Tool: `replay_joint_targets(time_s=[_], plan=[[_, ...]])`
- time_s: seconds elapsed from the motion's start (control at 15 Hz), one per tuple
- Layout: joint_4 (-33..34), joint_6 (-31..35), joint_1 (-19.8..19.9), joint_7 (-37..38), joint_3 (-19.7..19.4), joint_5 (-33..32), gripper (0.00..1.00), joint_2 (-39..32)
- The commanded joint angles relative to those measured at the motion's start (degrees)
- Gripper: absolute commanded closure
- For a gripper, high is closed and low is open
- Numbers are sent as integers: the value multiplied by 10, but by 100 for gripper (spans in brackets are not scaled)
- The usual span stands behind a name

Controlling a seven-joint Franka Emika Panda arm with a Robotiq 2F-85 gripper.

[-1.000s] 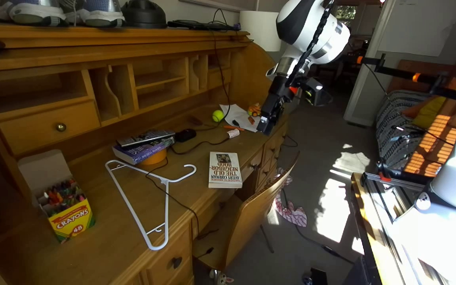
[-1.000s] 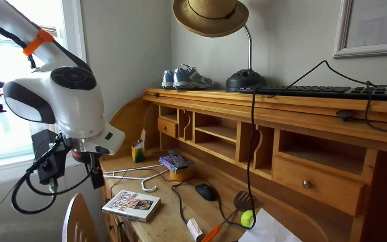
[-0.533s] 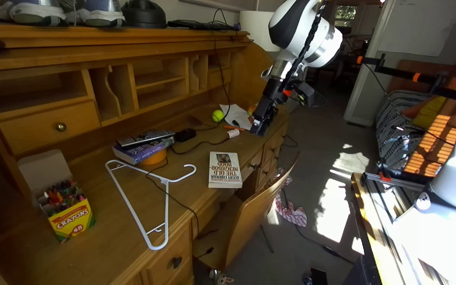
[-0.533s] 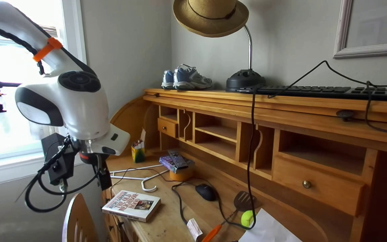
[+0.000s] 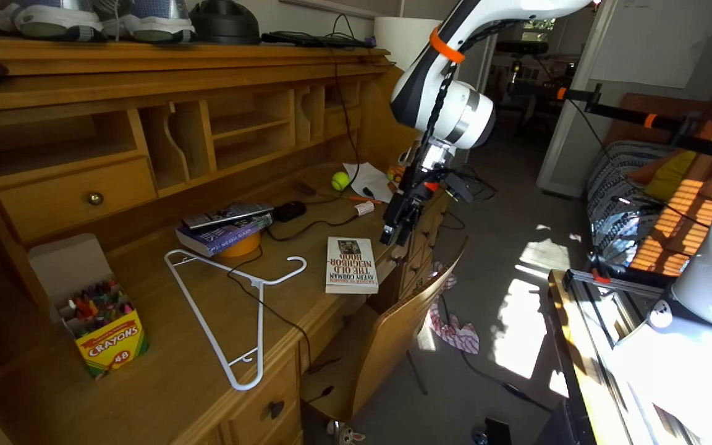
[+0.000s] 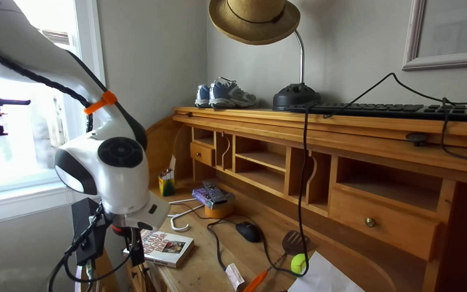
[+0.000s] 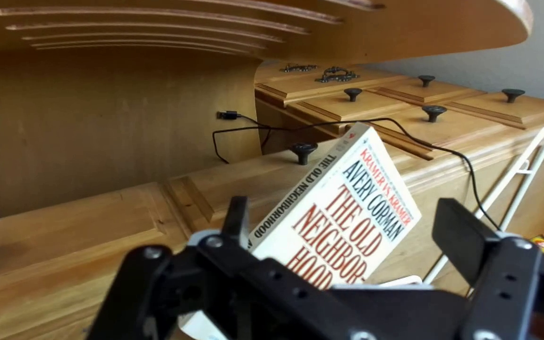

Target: Put the white book in the top middle segment of the study desk

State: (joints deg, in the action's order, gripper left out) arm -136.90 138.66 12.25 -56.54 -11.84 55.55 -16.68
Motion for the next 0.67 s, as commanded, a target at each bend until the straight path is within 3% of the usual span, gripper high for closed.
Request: replay_joint_targets(time_s=[0.0,0.6], plan=[[51,3,31,-34,29,45,0,-73],[120,-13,59,-73,69,108,0,-162]])
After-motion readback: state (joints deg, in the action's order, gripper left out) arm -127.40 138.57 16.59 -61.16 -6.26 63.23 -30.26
